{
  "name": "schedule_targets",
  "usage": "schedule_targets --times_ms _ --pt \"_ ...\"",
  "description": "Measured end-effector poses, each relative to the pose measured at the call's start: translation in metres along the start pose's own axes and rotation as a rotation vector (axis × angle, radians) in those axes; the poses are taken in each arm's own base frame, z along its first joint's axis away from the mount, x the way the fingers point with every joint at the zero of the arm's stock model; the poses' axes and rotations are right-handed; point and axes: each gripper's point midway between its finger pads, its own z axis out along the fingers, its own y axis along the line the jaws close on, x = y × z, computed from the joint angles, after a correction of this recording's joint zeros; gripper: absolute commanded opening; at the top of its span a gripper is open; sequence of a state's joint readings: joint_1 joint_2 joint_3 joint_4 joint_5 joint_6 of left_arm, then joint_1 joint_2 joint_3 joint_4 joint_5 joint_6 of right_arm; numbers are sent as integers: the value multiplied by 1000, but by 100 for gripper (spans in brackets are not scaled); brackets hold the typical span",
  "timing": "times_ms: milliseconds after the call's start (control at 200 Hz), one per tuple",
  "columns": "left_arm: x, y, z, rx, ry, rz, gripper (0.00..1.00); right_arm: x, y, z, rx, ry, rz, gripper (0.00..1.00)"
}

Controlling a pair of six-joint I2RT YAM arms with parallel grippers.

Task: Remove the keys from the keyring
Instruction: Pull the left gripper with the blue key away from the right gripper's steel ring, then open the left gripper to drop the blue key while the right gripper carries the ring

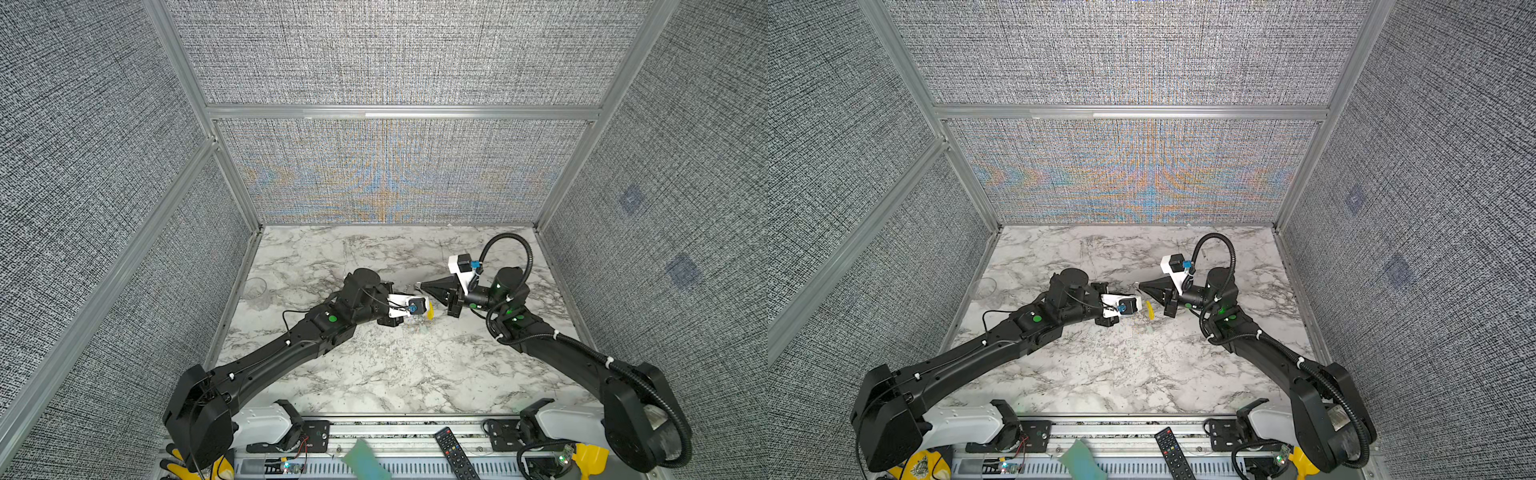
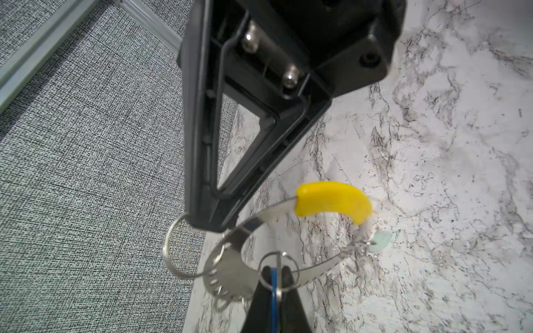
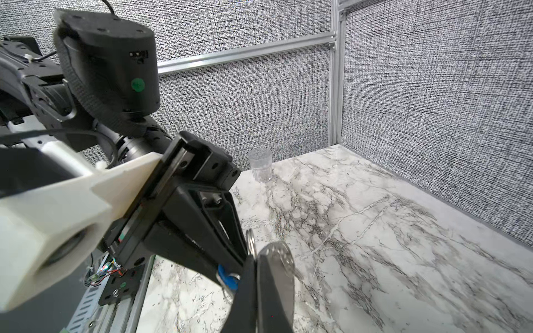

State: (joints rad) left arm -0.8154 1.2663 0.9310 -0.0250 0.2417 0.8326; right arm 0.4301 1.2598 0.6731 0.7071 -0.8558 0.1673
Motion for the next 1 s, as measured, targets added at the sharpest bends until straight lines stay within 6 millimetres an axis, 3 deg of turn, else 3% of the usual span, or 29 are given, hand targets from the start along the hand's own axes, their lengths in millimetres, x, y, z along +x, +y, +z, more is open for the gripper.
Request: schedule_targets --times_ms 245,440,675,810,1001 --pt "11 -4 -4 -16 34 -91 0 -1 -10 -4 44 -4 12 0" --pt "30 -1 -15 -71 83 -240 0 12 -17 -8 79 53 -1 0" --pt "88 -14 -19 -118 190 -527 0 40 -30 -14 150 221 -58 0" --pt "127 -23 -16 -159 276 -706 0 58 -35 -23 184 328 -89 0" --pt "168 -36 -7 -203 366 -896 0 77 -40 -26 185 425 -116 0"
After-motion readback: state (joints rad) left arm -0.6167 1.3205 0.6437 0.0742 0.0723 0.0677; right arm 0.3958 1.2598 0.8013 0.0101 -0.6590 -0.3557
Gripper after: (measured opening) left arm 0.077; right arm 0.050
